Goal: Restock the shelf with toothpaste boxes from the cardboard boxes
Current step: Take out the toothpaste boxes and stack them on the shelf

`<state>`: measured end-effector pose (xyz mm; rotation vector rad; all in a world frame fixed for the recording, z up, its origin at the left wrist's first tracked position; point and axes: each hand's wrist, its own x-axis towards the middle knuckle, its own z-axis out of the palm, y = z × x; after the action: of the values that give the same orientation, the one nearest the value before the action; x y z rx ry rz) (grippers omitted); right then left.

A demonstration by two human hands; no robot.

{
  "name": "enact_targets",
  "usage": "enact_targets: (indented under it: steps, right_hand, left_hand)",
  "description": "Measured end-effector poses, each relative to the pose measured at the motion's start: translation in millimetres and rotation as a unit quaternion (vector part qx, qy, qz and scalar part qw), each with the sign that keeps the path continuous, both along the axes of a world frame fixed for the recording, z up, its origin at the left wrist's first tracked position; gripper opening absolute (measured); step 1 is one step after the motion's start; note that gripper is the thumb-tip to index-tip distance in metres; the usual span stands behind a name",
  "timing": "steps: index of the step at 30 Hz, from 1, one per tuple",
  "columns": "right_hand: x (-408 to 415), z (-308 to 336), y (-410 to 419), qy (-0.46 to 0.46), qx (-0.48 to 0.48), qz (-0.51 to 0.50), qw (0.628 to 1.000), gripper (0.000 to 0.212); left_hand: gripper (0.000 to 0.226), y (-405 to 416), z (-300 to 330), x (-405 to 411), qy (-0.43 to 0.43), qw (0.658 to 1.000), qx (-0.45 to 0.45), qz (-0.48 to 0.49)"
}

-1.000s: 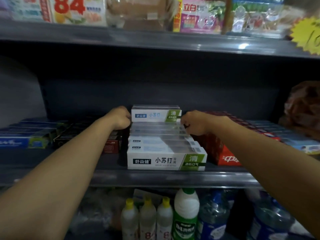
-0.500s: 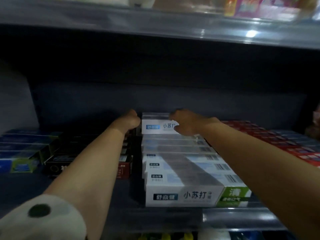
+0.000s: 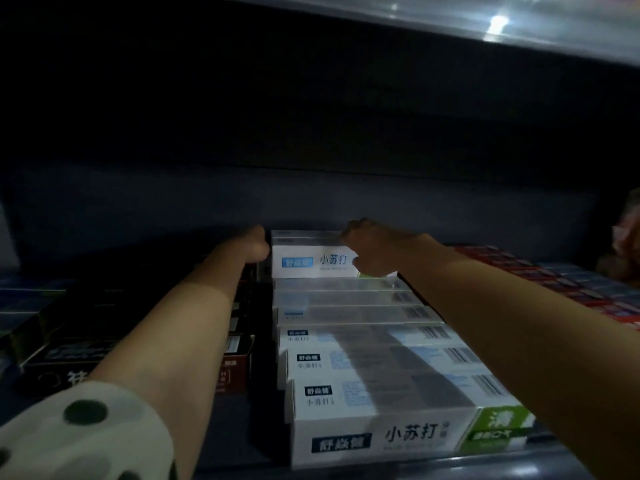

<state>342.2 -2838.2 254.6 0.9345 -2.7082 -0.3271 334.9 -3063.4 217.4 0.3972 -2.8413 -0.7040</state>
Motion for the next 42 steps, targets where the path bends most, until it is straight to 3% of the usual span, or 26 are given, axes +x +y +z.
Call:
enact_targets:
  steps: [5, 10, 20, 25, 30, 34, 38, 42]
  right_hand:
    - [-3, 0, 1, 0.0, 0.018, -0.002, 1.0, 0.041]
    - [-1, -1, 1, 0.007, 0.035, -0.006, 0.999, 0.04]
    - [-3, -3, 1, 0.015, 0.053, -0.005, 0.998, 0.038]
    - [-4, -3, 1, 0.017, 0.058, -0.009, 0.998, 0.042]
    - [-3, -3, 3, 0.016, 0.06, -0.012, 0.998, 0.042]
    - [-1, -1, 6, 0.005, 0.033, -0.013, 0.999, 0.045]
    - [2, 10, 24, -0.004, -0.016, -0.047, 0.999, 0.055]
    - [-8, 16, 52, -0.037, -0.027, -0.107, 0.993, 0.042]
  left_hand:
    - [0.023, -2, -8, -3, 0.004, 0.997, -0.079, 0.009]
    - [0.031, -5, -16, -4, 0.011, 0.992, -0.122, 0.022]
    - [0.026, -16, -19, -6, -0.007, 0.999, -0.044, -0.021]
    - [0.046, -15, -25, -14, -0.026, 0.998, -0.008, -0.056]
    - [0.05, -16, -26, -15, -0.045, 0.996, -0.005, -0.071]
    - [0.047, -19, -21, -7, -0.038, 0.997, -0.012, -0.061]
    - [0.038, -14, -17, -4, -0.005, 0.997, 0.038, -0.074]
    - [0.033, -12, -20, -5, 0.0, 0.994, 0.07, -0.08]
